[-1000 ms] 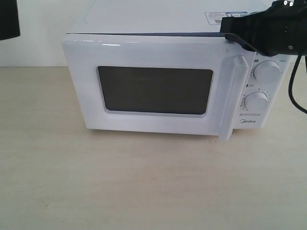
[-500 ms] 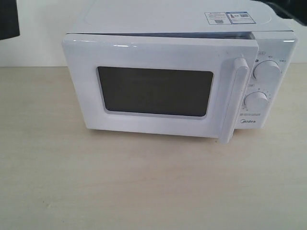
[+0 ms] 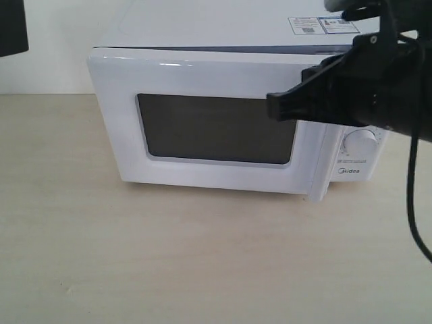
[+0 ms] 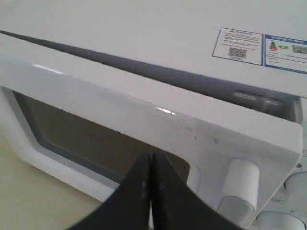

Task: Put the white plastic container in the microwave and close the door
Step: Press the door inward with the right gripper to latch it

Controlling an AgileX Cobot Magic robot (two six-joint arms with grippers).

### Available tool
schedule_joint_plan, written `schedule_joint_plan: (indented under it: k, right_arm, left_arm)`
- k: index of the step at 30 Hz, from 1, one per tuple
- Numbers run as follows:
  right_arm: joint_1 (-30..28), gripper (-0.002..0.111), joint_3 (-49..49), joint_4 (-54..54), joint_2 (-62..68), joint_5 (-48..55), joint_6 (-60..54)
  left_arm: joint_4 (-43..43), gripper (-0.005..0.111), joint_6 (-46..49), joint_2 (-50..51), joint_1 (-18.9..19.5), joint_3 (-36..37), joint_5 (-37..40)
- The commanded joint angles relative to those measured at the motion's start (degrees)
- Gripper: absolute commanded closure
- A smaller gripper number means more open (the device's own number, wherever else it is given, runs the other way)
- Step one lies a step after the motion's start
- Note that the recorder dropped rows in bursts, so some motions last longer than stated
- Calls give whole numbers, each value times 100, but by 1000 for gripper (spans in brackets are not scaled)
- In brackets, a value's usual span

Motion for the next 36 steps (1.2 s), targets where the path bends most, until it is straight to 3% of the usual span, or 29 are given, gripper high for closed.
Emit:
schedule_joint_plan:
  k: [1,5,8,12,19,25,36]
  right_arm:
    - [887,108,16,-596,135,-1446,667]
    - [1381,108,76,-1431,312,-2275,1837]
    - [1421,108,86,-1936,643,-2593,2787]
    - [1421,108,86,-2303,1220,-3305,3358]
    - [1421,108,86,-2574,1954,-3607,4321]
    - [1391,108,75,-2685,2201,-3996,4539]
    - [545,108,65,-3036,2251,-3413,4552]
  left_arm:
    - [10,102,-21,-29,-24,-9,-8]
    - [10,102,-21,-29,-24,-9,-8]
    - [10,102,-21,-29,-24,-9,-8]
    - [10,102,-21,-29,-24,-9,-8]
    - [10,102,-21,-29,-24,-9,-8]
    - [10,102,-21,-29,-24,-9,-8]
    - [10,102,-21,-29,-24,-9,-8]
